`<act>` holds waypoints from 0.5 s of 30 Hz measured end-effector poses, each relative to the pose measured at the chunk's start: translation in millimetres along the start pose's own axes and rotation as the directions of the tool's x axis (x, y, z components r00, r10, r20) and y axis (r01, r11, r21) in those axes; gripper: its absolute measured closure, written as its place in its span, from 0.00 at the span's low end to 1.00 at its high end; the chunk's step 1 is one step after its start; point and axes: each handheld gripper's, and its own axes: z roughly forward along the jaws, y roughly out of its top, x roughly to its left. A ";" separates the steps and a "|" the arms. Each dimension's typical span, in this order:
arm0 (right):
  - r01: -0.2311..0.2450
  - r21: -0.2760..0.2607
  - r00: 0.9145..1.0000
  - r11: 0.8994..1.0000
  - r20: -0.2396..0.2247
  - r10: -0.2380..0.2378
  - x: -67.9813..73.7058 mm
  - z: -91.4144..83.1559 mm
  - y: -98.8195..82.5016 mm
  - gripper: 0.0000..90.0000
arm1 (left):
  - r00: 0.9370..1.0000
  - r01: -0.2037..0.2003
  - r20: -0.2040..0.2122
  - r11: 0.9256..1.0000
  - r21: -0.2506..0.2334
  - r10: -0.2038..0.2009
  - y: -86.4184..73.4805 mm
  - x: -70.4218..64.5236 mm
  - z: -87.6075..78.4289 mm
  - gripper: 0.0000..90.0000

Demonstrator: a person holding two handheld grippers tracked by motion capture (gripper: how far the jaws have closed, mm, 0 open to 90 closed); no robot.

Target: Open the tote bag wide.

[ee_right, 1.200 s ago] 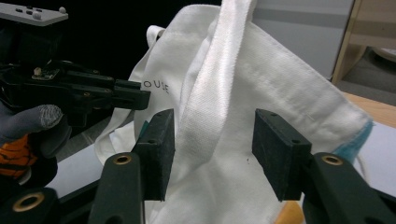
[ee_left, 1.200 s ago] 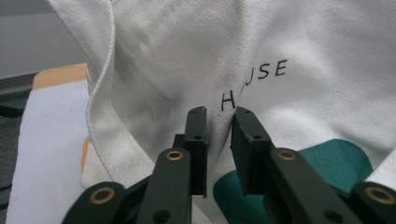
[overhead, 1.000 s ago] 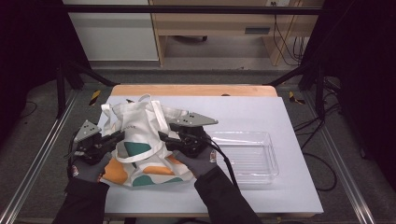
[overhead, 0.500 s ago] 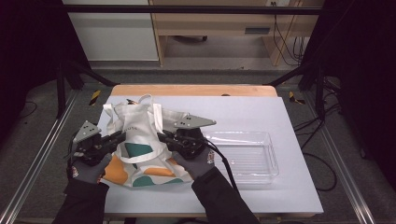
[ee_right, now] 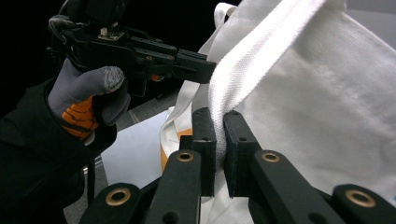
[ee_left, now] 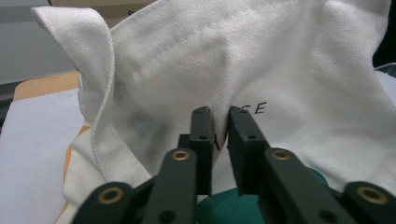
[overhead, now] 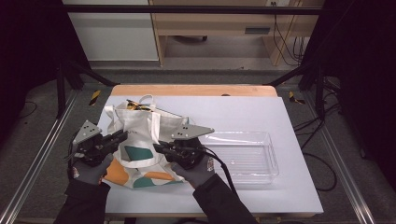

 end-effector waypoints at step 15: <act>-0.032 -0.114 0.996 0.993 0.081 0.042 -14.4 -17.1 9.0 0.65 | 1.000 -0.012 0.015 1.000 -0.007 0.012 -6.3 0.3 -13.6 0.98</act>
